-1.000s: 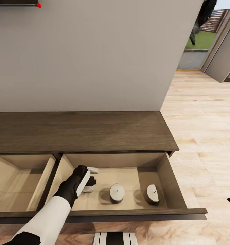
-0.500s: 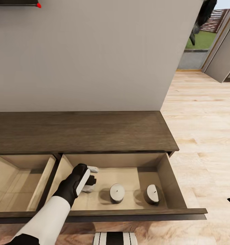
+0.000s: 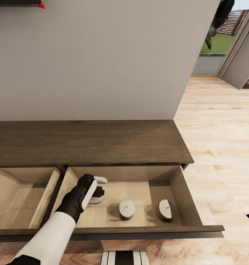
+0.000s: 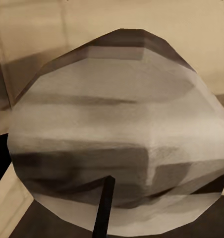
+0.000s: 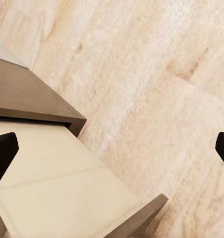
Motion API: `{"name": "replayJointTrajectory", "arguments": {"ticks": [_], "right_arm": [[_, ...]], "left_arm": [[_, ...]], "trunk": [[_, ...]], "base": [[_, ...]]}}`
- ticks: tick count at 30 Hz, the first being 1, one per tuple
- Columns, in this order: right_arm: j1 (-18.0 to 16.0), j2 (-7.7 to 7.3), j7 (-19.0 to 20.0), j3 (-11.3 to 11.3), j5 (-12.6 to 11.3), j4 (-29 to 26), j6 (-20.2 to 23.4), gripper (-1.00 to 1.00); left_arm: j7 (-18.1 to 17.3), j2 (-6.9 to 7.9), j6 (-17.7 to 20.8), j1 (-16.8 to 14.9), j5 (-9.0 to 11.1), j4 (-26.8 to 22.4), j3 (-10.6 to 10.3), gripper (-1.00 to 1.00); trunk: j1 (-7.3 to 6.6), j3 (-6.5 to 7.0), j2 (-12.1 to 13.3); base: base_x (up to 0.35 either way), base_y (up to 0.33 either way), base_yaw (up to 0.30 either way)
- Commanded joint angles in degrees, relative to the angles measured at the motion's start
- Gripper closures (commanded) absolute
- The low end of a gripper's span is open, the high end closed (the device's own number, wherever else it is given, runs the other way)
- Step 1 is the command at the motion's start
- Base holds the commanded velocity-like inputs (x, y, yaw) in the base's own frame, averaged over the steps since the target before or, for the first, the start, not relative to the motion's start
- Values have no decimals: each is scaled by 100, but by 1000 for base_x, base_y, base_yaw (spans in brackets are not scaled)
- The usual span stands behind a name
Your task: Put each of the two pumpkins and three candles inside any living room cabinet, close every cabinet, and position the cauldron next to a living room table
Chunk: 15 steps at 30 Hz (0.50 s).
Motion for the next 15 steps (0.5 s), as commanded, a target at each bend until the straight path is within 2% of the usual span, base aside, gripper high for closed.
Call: {"name": "replayJointTrajectory", "arguments": {"ticks": [1, 3, 7, 15], "right_arm": [[-6, 0, 59, -12, 49, -1, 27, -100], [-6, 0, 59, -15, 49, -1, 27, -100], [-6, 0, 59, -16, 49, -1, 27, -100], [-6, 0, 59, -18, 49, -1, 27, -100]], "left_arm": [[45, 2, 18, -2, 44, -17, -12, -100], [40, 2, 18, 1, 47, -112, -12, -100], [37, 2, 18, 39, 8, -691, -12, -100], [36, -3, 18, 58, 1, -880, -12, -100]], "trunk": [[-1, -4, -2], [-1, -4, -2], [-1, -4, -2], [-1, -4, -2]], "base": [[0, 0, 0], [0, 0, 0], [0, 0, 0], [0, 0, 0]]}}
